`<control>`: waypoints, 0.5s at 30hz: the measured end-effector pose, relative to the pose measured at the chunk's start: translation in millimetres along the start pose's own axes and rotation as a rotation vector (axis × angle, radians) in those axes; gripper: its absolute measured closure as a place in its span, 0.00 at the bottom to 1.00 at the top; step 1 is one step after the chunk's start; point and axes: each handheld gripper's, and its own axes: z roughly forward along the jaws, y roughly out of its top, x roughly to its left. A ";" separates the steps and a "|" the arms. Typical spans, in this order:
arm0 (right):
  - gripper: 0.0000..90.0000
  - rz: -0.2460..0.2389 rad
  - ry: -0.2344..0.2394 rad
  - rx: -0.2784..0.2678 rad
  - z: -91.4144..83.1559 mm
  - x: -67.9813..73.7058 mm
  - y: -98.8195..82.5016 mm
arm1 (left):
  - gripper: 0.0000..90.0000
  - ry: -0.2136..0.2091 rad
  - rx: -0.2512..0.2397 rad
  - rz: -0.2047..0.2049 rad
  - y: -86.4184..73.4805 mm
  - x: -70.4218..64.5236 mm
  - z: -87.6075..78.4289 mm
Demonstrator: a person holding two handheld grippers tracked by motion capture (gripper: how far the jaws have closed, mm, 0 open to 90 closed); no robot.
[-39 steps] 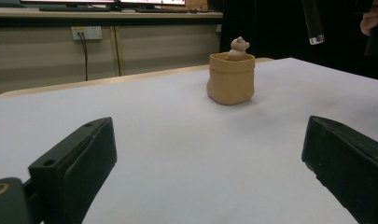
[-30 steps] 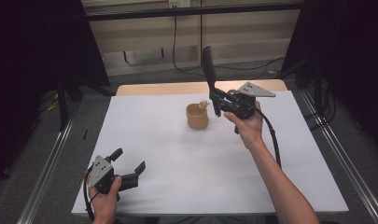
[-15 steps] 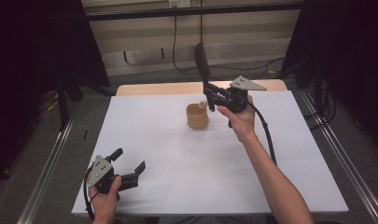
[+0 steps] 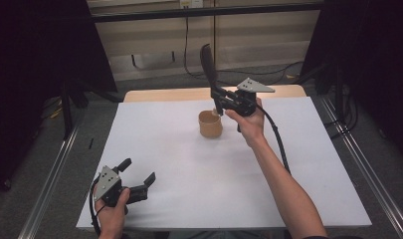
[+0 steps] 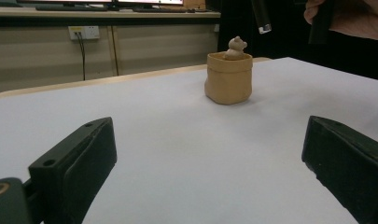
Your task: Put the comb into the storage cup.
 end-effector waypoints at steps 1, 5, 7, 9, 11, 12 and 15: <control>0.81 0.001 -0.002 0.006 2.2 0.2 -0.2 | 0.04 0.000 0.000 0.000 0.0 0.2 0.0; 0.81 -0.007 -0.006 0.007 10.1 -1.6 -2.6 | 0.04 0.004 -0.001 -0.007 -0.5 0.9 0.4; 0.81 -0.002 -0.011 0.009 13.1 -1.9 -5.0 | 0.04 0.004 0.003 -0.007 -0.9 1.0 0.7; 0.81 0.002 -0.013 0.013 17.0 -2.8 -9.0 | 0.04 0.001 0.006 -0.001 -0.8 0.9 0.8; 0.81 -0.001 -0.017 0.017 18.2 -2.7 -10.4 | 0.04 -0.001 0.004 0.001 -0.6 0.3 0.8; 0.81 -0.005 -0.017 0.020 19.6 -3.0 -12.2 | 0.04 -0.002 0.004 0.001 -0.7 0.1 0.9; 0.81 -0.009 -0.016 0.025 22.3 -2.7 -15.2 | 0.04 -0.002 0.004 0.000 -0.6 0.3 1.0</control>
